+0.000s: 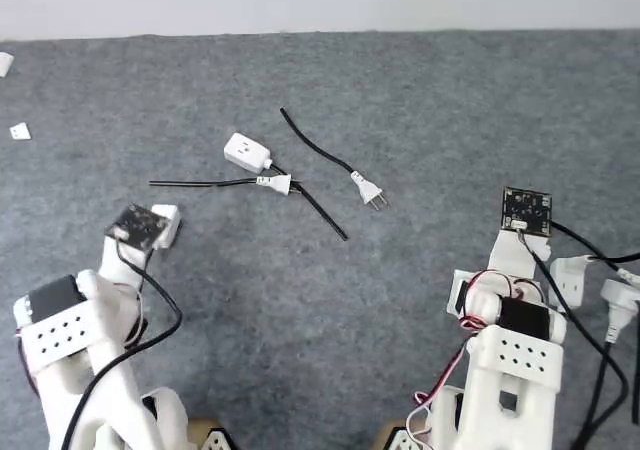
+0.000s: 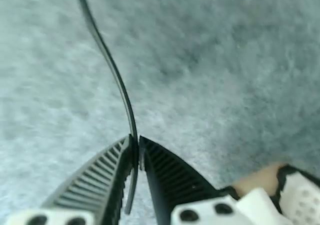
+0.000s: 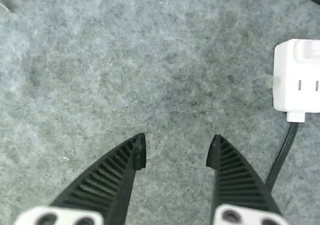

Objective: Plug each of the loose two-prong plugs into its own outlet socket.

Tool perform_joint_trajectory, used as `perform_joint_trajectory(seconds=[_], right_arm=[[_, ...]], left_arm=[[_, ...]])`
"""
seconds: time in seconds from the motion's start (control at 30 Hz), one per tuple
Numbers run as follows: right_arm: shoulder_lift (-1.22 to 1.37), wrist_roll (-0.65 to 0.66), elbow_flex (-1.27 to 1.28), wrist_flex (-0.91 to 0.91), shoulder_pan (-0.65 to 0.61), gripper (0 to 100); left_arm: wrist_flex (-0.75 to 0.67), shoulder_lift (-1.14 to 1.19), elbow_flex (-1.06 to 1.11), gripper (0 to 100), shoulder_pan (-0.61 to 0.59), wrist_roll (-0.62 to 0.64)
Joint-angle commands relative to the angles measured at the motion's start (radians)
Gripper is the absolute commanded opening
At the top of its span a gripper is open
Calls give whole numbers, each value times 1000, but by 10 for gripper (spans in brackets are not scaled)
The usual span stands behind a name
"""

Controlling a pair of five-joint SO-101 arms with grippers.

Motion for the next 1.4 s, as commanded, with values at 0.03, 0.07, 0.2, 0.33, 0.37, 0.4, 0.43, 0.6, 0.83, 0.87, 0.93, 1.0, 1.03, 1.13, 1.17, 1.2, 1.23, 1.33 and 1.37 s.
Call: perform_joint_trajectory(seconds=[0.03,0.07,0.2,0.33,0.37,0.4,0.43,0.6,0.83,0.87,0.93,1.0,1.03,1.13,1.17,1.2,1.23,1.33,1.37], right_arm=[[-19,11,-5,-21,-2,208],[-19,11,-5,-21,-2,208],[-19,11,-5,-21,-2,208],[-19,11,-6,-21,-2,208],[-19,11,-6,-21,-2,208],[-19,11,-6,-21,-2,208],[-19,11,-6,-21,-2,208],[-19,11,-6,-21,-2,208],[-19,11,-6,-19,-2,208],[-19,11,-6,-19,-2,208],[-19,11,-6,-19,-2,208],[-19,11,-6,-19,-2,208],[-19,11,-6,-19,-2,208],[-19,11,-6,-19,-2,208],[-19,11,-6,-19,-2,208],[-19,11,-6,-19,-2,208],[-19,11,-6,-19,-2,208],[-19,11,-6,-19,-2,208],[-19,11,-6,-19,-4,208]], left_arm=[[11,-17,-130,12,8,44],[11,-17,-148,12,8,44],[12,-18,-236,12,6,44],[75,-18,-374,12,9,44],[92,-18,-420,12,9,44],[107,-18,-461,12,12,44],[118,-18,-503,12,21,46],[178,-18,-639,12,106,130],[264,-18,-699,12,203,190],[275,-20,-700,12,207,190],[284,-46,-696,12,204,190],[285,-98,-693,12,199,190],[287,-130,-688,12,198,190],[293,-229,-607,12,135,187],[287,-253,-559,13,104,186],[256,-273,-498,13,72,186],[212,-284,-430,13,37,186],[-28,-287,-176,39,-89,146],[-115,-287,-87,65,-118,137]])
